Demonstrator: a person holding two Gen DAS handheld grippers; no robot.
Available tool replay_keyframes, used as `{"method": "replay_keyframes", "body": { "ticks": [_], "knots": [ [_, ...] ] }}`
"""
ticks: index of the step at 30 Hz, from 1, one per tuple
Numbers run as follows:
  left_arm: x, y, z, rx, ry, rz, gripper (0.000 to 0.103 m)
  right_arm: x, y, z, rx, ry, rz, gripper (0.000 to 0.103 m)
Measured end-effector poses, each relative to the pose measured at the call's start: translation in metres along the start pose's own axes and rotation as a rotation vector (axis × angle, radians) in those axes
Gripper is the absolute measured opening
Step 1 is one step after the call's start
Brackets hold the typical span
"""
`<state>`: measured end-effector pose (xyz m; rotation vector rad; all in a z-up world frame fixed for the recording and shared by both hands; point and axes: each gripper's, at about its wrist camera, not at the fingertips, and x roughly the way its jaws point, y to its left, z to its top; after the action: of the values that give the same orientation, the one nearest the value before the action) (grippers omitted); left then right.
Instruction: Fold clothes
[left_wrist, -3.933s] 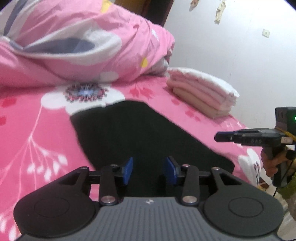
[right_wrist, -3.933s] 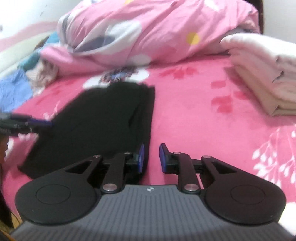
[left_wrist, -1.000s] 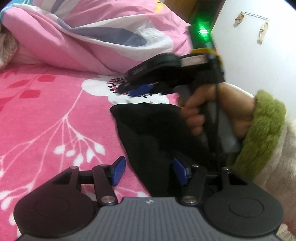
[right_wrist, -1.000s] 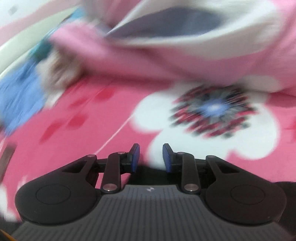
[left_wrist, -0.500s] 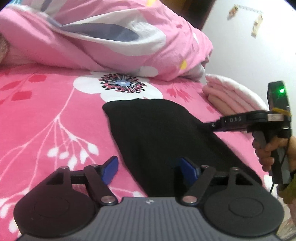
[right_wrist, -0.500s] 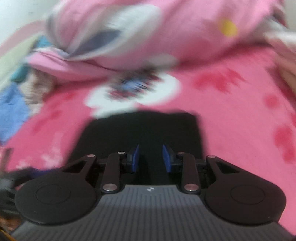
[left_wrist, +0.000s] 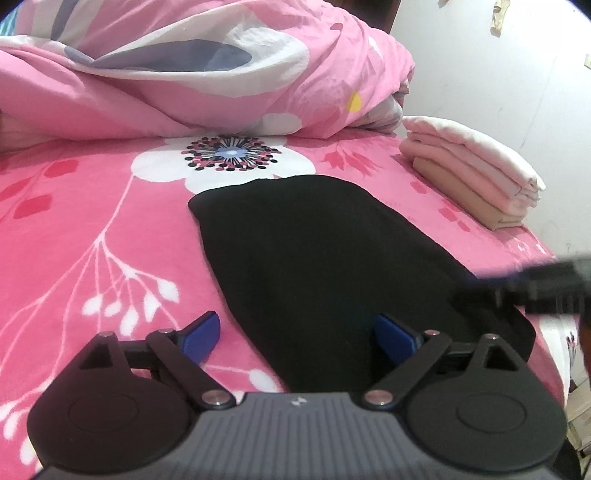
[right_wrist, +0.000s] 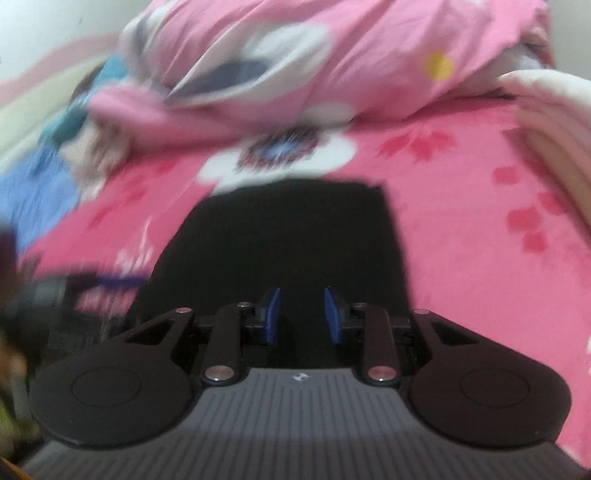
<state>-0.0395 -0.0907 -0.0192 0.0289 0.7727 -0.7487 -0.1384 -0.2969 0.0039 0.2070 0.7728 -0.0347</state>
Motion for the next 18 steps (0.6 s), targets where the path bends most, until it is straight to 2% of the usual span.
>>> {"method": "replay_keyframes", "body": {
  "ticks": [4,10,18],
  "knots": [
    [0.002,-0.003,-0.001,0.018,0.003,0.007,0.097,-0.019,0.004,-0.03,0.024,-0.007,-0.042,0.025],
    [0.004,-0.008,-0.003,0.035,0.006,0.022,0.099,-0.048,0.024,-0.053,0.029,-0.011,-0.122,0.026],
    [0.005,-0.013,-0.004,0.057,0.011,0.036,0.101,-0.053,0.053,-0.058,0.03,-0.096,-0.084,0.026]
  ]
}}
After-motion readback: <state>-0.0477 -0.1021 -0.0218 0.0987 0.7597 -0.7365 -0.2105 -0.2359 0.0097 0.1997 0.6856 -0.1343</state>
